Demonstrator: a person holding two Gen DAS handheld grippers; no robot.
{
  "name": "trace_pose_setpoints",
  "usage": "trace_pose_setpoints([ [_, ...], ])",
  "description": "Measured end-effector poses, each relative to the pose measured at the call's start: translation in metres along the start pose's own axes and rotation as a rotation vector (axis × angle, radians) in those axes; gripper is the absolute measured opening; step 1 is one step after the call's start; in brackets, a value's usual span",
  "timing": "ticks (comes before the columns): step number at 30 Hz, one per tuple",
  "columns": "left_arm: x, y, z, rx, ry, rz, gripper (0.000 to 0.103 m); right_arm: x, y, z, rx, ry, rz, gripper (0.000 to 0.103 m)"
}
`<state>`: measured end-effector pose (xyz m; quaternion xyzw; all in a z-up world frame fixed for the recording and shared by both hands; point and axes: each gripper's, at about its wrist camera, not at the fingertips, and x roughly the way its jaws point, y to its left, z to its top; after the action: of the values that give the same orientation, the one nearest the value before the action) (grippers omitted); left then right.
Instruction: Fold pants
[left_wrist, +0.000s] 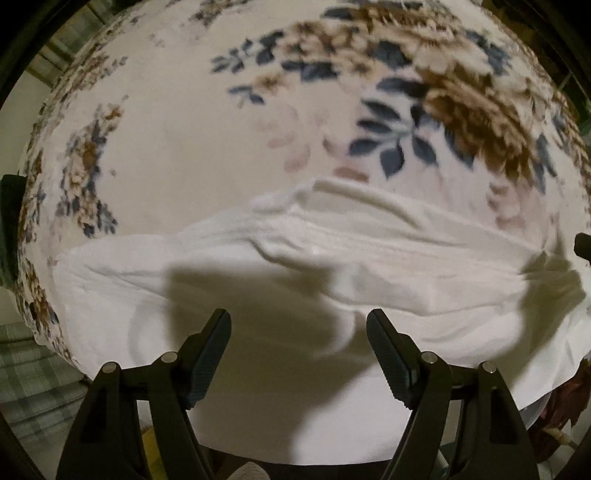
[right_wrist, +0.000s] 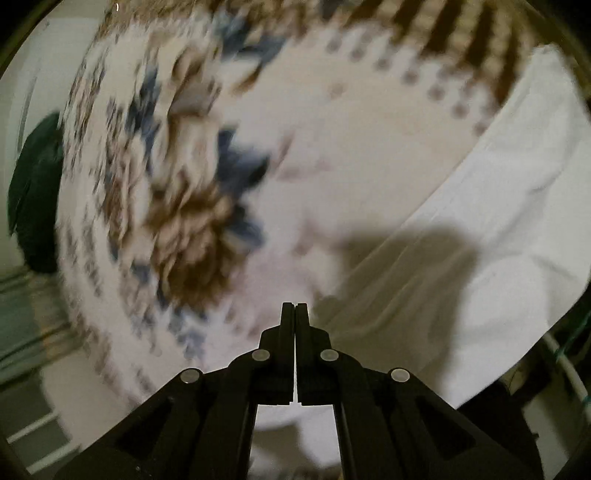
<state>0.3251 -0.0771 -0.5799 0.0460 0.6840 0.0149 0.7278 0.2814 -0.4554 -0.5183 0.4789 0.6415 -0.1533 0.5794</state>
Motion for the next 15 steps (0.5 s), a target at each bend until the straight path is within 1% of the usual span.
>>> trace_pose_setpoints([
  [1,0.005,-0.001,0.000,-0.004,0.000,0.001,0.075,0.008,-0.001,-0.001,-0.002,0.080,0.015,0.001],
  [2,0.011,-0.003,0.000,-0.004,-0.005,0.009,0.075,0.014,-0.002,-0.002,-0.009,0.121,0.009,0.002],
  [3,0.017,-0.005,0.002,-0.004,-0.008,0.020,0.075,0.022,0.000,-0.005,-0.011,0.145,-0.009,0.010],
  [4,0.023,-0.008,0.002,-0.007,-0.007,0.026,0.075,0.030,-0.003,-0.008,-0.002,0.172,-0.021,0.027],
  [5,0.031,-0.009,0.005,-0.014,0.002,0.033,0.075,0.037,-0.009,-0.013,0.017,0.189,-0.008,0.039],
  [6,0.036,-0.010,0.007,-0.020,0.008,0.038,0.077,0.046,-0.013,-0.015,0.046,0.202,0.000,0.040],
  [9,0.042,-0.012,0.013,-0.030,0.007,0.049,0.077,0.072,-0.016,-0.021,0.111,0.224,0.009,0.040],
  [10,0.042,-0.012,0.015,-0.024,-0.001,0.055,0.077,0.073,-0.021,-0.022,0.122,0.214,0.005,0.038],
  [11,0.041,-0.012,0.017,-0.013,-0.009,0.064,0.077,0.076,-0.024,-0.022,0.145,0.188,-0.009,0.018],
  [12,0.040,-0.014,0.016,-0.005,-0.015,0.068,0.077,0.079,-0.024,-0.024,0.162,0.165,-0.029,0.013],
  [13,0.038,-0.014,0.015,-0.002,-0.023,0.067,0.077,0.079,-0.025,-0.026,0.165,0.157,-0.029,0.008],
  [15,0.035,-0.015,0.013,0.003,-0.033,0.063,0.078,0.073,-0.020,-0.031,0.169,0.125,-0.031,0.007],
])
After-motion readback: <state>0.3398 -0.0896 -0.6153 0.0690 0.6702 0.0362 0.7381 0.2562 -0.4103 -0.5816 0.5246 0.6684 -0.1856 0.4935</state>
